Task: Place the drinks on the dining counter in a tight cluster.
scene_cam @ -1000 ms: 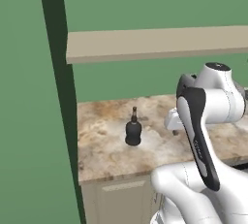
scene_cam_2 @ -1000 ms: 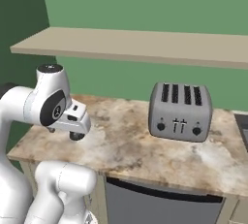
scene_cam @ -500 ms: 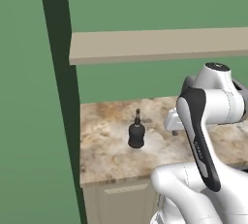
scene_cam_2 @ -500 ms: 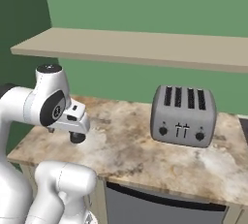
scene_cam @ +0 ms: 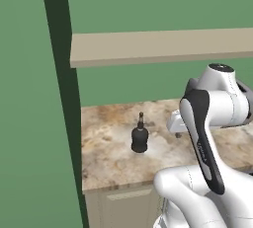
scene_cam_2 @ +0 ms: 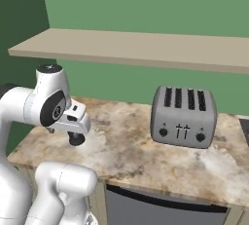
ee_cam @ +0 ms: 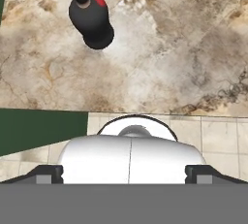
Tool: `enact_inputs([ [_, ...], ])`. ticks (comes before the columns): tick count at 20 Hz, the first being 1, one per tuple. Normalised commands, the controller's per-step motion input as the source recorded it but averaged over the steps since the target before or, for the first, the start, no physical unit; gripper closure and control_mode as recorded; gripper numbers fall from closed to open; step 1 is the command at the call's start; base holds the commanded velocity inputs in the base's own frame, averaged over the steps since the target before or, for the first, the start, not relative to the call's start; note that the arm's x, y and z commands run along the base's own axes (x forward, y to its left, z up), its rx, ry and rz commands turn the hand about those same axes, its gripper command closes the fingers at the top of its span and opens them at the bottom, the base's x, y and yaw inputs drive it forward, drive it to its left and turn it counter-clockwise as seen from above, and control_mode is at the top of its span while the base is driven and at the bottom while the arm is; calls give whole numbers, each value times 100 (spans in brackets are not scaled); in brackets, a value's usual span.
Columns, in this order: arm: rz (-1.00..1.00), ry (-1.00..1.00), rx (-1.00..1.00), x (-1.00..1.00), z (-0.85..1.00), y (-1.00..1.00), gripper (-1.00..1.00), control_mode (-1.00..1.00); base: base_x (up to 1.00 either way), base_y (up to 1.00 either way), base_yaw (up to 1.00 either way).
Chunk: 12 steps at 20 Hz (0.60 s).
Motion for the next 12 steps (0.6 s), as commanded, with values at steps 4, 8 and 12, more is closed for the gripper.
enact_inputs([
  [4,0,0,0,0,0,0,-100,100,0,2,0],
  [8,0,0,0,0,0,0,-100,100,0,45,0],
  [12,0,1,-10,15,0,73,-100,-100,0,0,0],
])
